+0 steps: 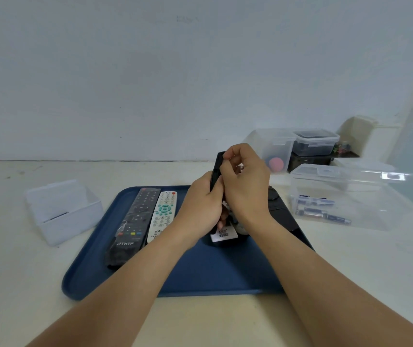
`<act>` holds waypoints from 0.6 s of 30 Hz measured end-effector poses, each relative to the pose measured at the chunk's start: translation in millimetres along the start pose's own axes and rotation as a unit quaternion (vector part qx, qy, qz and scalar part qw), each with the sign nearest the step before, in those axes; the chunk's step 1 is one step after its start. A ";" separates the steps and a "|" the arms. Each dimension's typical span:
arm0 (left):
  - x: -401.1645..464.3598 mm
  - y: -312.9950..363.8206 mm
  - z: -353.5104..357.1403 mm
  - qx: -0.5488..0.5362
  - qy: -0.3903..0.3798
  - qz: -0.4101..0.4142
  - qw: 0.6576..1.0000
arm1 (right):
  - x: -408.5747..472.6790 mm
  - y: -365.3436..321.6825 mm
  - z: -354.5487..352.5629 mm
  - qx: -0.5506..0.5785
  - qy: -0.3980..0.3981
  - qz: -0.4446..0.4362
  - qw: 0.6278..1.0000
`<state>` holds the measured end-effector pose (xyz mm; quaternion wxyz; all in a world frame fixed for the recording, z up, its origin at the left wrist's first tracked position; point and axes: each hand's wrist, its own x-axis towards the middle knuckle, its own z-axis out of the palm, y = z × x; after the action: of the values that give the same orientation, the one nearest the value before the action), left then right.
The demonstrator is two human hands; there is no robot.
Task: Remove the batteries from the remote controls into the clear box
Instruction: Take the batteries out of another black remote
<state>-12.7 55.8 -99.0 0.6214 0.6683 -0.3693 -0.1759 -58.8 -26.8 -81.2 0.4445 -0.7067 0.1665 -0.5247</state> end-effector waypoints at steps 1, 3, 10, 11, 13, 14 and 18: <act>0.3 -0.4 -0.1 -0.014 -0.003 0.000 1.000 | 0.1 -0.3 0.1 0.004 0.006 0.002 1.000; 0.4 -0.1 -0.6 -0.047 -0.017 0.001 0.999 | 2.6 -1.5 -3.6 0.007 0.028 0.004 1.000; -0.6 0.9 -9.9 -0.116 -0.040 0.034 0.992 | 4.0 -3.7 -13.0 -0.041 0.023 -0.091 0.995; -0.9 0.8 -10.9 -0.115 -0.037 0.036 0.992 | 3.6 -3.1 -12.7 -0.056 0.019 -0.102 0.993; -1.5 0.9 -11.4 -0.111 -0.033 0.040 0.992 | 3.3 -2.2 -12.3 -0.079 0.017 -0.124 0.989; -1.8 1.0 -11.1 -0.106 -0.032 0.041 0.993 | 3.5 -2.1 -12.4 -0.087 0.019 -0.135 0.987; -2.8 0.5 -10.3 -0.058 -0.023 0.050 0.997 | 4.2 -1.6 -11.9 -0.100 0.016 -0.144 0.984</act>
<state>-7.6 65.0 -97.5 0.6580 0.6078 -0.4058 -0.1813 -68.0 -34.3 -76.8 0.2888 -0.7556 0.1214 -0.5752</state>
